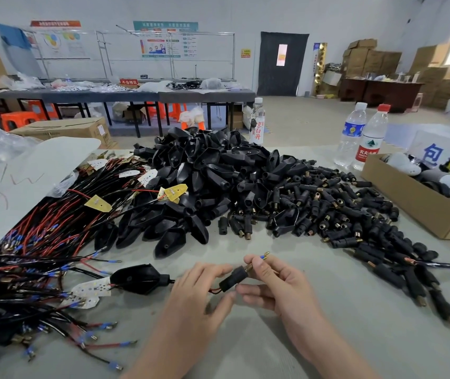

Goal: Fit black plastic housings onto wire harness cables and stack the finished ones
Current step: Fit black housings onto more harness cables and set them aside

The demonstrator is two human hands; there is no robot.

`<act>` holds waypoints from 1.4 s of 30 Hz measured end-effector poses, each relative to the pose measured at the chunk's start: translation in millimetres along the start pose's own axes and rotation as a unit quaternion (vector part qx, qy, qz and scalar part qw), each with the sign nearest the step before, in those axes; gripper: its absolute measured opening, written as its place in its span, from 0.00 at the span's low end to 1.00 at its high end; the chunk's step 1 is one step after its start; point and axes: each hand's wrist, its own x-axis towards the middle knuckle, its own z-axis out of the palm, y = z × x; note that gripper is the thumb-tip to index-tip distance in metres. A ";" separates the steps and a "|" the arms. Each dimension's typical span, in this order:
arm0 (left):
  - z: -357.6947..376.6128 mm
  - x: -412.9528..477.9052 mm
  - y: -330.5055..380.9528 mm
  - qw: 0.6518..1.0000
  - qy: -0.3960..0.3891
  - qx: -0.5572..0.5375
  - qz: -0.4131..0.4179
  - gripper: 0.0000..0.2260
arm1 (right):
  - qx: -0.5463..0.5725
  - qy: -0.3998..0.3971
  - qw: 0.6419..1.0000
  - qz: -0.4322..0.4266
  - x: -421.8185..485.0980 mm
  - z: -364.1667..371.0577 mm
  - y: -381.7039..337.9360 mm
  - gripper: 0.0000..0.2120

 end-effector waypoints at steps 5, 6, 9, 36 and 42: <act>-2.6 -0.4 5.5 1.000 0.001 0.006 0.003 0.12 | -0.044 0.004 0.999 -0.028 -1.8 -1.2 -1.6 0.13; -3.1 0.1 6.8 1.000 0.005 0.009 0.005 0.12 | -0.049 0.005 0.998 -0.035 -1.3 -2.1 -1.9 0.14; -4.8 1.3 10.8 1.000 -0.005 0.007 0.004 0.13 | -0.054 0.012 0.997 -0.050 0.8 -4.0 -2.2 0.13; -6.1 1.0 7.2 1.000 0.004 0.018 0.009 0.19 | -0.023 -0.002 0.999 -0.042 6.0 -7.2 8.9 0.17; -3.0 1.4 -8.2 0.993 0.054 0.095 0.054 0.06 | -0.026 0.078 0.995 -0.057 11.4 -16.1 2.2 0.13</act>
